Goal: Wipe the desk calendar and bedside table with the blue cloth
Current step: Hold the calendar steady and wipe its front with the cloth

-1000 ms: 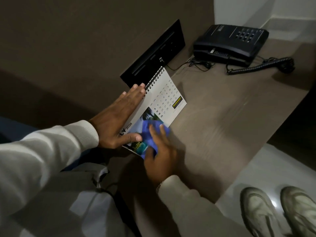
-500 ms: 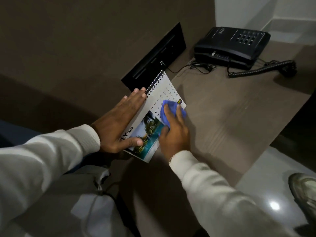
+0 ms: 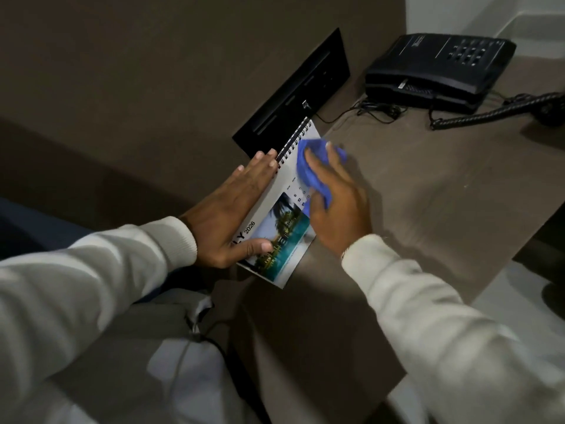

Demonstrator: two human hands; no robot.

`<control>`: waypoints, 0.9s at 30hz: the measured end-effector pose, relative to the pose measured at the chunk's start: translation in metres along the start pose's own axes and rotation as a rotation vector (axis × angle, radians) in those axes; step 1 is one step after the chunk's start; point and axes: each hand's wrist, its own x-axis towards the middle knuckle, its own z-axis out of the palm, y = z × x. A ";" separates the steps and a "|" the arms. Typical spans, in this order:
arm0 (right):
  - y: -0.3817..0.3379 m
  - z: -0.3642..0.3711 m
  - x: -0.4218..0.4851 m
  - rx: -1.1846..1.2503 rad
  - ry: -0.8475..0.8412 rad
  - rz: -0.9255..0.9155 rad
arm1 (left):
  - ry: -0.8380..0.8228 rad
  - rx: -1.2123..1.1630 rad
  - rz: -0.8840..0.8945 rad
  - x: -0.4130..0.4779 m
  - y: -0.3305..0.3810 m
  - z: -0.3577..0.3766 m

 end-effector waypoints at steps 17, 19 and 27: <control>0.013 -0.007 -0.011 -0.088 0.006 0.215 | -0.004 0.088 -0.011 0.000 0.005 -0.003; 0.012 -0.002 -0.013 -0.185 -0.076 0.211 | -0.009 0.086 -0.013 0.001 0.006 -0.003; -0.013 0.026 -0.093 -0.173 -0.196 0.198 | 0.022 0.042 -0.001 0.002 0.010 -0.002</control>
